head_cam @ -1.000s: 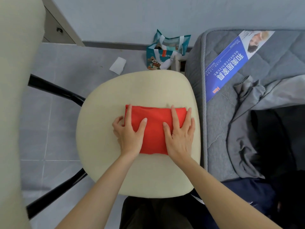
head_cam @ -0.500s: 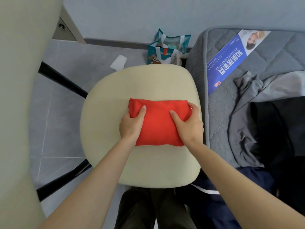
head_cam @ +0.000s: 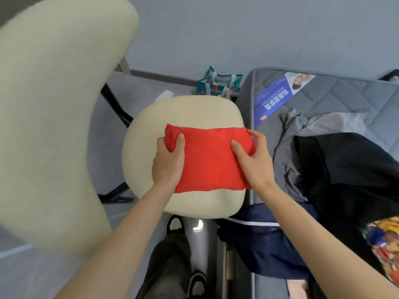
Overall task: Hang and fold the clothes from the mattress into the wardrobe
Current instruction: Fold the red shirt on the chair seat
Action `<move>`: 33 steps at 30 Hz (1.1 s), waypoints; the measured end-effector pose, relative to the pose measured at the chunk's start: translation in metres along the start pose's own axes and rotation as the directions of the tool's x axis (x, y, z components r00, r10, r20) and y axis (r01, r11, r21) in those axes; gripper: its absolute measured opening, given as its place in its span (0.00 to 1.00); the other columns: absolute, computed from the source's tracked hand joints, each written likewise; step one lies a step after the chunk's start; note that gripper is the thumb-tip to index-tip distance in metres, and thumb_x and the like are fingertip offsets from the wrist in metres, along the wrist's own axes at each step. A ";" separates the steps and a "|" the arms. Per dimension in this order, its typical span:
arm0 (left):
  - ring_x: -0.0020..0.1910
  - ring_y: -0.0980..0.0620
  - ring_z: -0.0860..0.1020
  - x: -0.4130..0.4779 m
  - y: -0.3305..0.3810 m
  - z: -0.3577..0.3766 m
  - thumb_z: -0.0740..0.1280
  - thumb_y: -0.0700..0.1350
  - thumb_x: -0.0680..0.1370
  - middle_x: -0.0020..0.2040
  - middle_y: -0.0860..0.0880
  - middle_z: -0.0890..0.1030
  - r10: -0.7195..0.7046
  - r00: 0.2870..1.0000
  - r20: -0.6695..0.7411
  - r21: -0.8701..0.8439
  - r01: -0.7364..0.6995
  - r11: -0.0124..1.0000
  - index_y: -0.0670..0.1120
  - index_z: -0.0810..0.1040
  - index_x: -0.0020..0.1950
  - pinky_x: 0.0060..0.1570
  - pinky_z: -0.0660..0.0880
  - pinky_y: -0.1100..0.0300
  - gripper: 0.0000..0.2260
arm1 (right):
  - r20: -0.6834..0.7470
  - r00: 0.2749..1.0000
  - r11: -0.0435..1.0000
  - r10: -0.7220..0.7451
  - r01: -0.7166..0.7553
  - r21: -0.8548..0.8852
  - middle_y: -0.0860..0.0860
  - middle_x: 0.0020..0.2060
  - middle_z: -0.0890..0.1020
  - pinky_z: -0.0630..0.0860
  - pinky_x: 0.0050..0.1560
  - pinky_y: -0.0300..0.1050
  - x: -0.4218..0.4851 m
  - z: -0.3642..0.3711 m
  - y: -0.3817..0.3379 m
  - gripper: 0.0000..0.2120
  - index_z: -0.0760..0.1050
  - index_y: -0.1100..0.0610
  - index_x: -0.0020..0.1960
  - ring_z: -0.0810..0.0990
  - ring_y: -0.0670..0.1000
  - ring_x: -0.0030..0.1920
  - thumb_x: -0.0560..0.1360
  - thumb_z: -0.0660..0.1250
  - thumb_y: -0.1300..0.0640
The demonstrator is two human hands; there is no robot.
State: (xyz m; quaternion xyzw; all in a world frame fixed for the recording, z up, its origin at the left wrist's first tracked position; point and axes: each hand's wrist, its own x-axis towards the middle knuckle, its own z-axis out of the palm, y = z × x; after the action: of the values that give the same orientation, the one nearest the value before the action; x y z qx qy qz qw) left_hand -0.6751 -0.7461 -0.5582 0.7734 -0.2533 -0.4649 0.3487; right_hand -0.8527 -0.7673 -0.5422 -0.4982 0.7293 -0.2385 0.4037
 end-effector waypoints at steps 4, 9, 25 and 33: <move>0.49 0.52 0.74 -0.054 -0.020 -0.016 0.54 0.59 0.80 0.46 0.58 0.73 0.009 1.000 -0.028 -0.003 -0.009 1.000 0.51 0.67 0.64 0.53 0.70 0.53 0.18 | 0.034 0.997 0.998 -0.065 0.066 -0.017 0.44 0.54 0.74 0.69 0.56 0.44 -0.051 -0.016 0.009 0.23 0.64 0.44 0.68 0.75 0.49 0.55 0.76 0.64 0.41; 0.52 0.50 0.74 -0.122 -0.042 -0.038 0.56 0.58 0.80 0.46 0.57 0.74 0.035 0.999 -0.032 -0.091 -0.038 0.995 0.50 0.69 0.60 0.56 0.71 0.51 0.14 | 0.049 0.987 0.987 -0.153 0.155 -0.040 0.45 0.55 0.74 0.68 0.55 0.43 -0.116 -0.045 0.017 0.23 0.65 0.45 0.69 0.73 0.47 0.54 0.76 0.64 0.42; 0.51 0.51 0.76 -0.328 -0.003 -0.258 0.57 0.56 0.81 0.47 0.55 0.76 0.104 0.919 -0.381 -0.261 -0.215 0.941 0.53 0.70 0.58 0.53 0.72 0.56 0.11 | 0.265 0.825 0.866 -0.499 0.486 0.116 0.44 0.52 0.75 0.71 0.56 0.45 -0.335 -0.057 -0.150 0.20 0.65 0.47 0.65 0.76 0.47 0.53 0.76 0.65 0.44; 0.53 0.50 0.75 -0.430 -0.040 -0.448 0.55 0.56 0.82 0.54 0.50 0.77 0.097 0.725 -0.682 -0.209 -0.320 0.924 0.51 0.72 0.59 0.54 0.71 0.56 0.13 | 0.467 0.557 0.711 -0.687 0.650 0.269 0.47 0.56 0.74 0.68 0.57 0.43 -0.490 0.028 -0.246 0.19 0.61 0.51 0.67 0.73 0.48 0.54 0.80 0.58 0.46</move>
State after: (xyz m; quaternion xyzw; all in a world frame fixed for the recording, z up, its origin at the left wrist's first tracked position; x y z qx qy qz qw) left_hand -0.4599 -0.2772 -0.2101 0.7879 -0.1231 -0.1527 0.5837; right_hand -0.6109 -0.4113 -0.2011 -0.7690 0.3339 -0.2484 0.4852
